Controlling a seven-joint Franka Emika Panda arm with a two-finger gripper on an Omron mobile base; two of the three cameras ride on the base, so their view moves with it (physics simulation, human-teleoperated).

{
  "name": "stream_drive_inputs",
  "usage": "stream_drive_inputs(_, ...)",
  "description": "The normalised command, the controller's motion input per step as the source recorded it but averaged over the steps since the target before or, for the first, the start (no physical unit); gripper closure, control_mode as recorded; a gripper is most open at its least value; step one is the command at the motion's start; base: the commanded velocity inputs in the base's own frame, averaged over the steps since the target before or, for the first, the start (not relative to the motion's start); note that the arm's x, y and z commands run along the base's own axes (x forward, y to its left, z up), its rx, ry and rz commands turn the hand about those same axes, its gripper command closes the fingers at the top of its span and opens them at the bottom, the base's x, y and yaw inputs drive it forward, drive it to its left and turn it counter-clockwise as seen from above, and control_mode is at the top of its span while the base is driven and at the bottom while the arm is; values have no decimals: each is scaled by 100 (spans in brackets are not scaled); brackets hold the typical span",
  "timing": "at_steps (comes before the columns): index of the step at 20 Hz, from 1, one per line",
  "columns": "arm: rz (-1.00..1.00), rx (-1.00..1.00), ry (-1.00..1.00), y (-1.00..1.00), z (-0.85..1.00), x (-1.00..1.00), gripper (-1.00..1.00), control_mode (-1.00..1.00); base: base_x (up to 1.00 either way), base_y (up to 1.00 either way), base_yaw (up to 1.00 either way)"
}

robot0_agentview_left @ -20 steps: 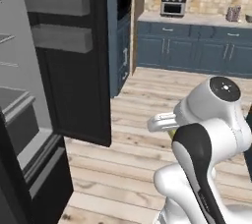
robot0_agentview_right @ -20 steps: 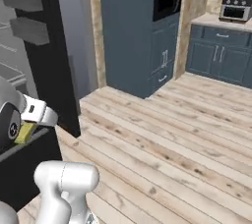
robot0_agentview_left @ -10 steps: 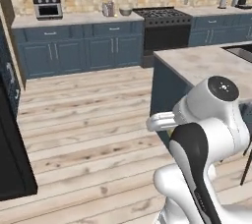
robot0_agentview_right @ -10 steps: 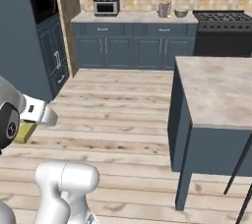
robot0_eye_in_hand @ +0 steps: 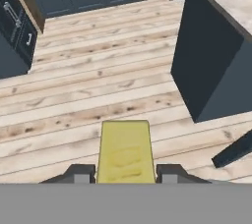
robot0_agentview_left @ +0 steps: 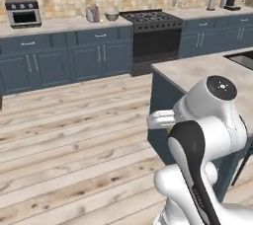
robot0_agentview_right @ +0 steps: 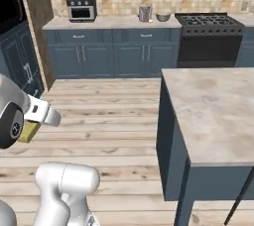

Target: Pick the egg and butter from the fridge and place them by the bowl for mixing.

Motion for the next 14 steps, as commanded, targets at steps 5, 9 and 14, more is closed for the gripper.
stream_drive_inputs(5, 0, 0, 0, 0, 0, 0, 100, 100, 100, 0, 0)
stream_drive_inputs(9, 0, 0, 0, 0, 0, 0, 100, 100, 100, 0, 2)
stream_drive_inputs(14, 0, 0, 0, 0, 0, 0, 100, 100, 100, -5, 5)
